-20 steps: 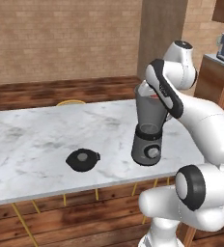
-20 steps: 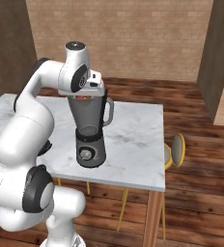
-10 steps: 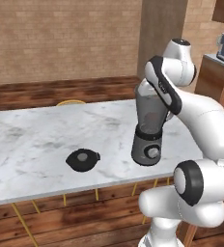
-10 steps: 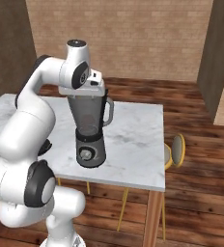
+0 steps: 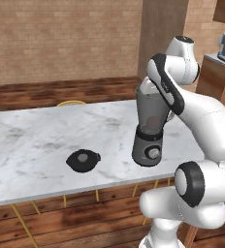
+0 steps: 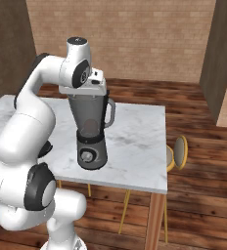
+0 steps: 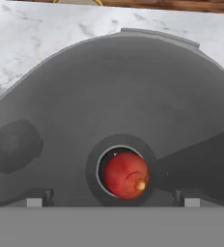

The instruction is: Grab the garlic and onion from the fridge, place them in the blender, close the lid, and turn on the blender to create a marinade.

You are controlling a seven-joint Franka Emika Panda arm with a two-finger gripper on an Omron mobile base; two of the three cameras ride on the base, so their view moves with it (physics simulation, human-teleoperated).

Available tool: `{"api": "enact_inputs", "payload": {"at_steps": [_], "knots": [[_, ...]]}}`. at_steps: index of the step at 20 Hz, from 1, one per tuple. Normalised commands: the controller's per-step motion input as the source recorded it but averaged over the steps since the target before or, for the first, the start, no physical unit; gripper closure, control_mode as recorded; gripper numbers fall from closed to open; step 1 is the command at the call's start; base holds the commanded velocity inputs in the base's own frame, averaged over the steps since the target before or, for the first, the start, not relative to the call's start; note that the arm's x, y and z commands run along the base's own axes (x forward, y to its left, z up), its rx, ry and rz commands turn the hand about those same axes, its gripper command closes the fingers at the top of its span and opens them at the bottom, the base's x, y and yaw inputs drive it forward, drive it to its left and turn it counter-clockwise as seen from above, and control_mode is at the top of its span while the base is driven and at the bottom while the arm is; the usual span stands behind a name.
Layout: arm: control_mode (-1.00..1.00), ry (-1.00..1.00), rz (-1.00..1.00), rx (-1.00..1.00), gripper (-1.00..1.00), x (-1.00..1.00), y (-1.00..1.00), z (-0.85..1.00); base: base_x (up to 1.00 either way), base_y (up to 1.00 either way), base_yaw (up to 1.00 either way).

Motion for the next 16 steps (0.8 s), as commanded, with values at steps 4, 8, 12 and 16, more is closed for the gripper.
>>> {"api": "enact_inputs", "payload": {"at_steps": [4,8,12,16], "knots": [[-1.00,-0.28,0.00,0.00,-1.00,-0.57,-0.06,0.76,0.00,0.00,0.00],[-1.00,-0.28,0.00,0.00,-1.00,-0.80,-0.02,0.66,0.00,0.00,0.00],[-1.00,-0.11,0.00,0.00,-1.00,-0.92,0.03,0.11,0.00,0.00,0.00],[-1.00,0.00,0.00,0.00,-1.00,-0.85,0.20,-0.07,0.00,0.00,0.00]]}}
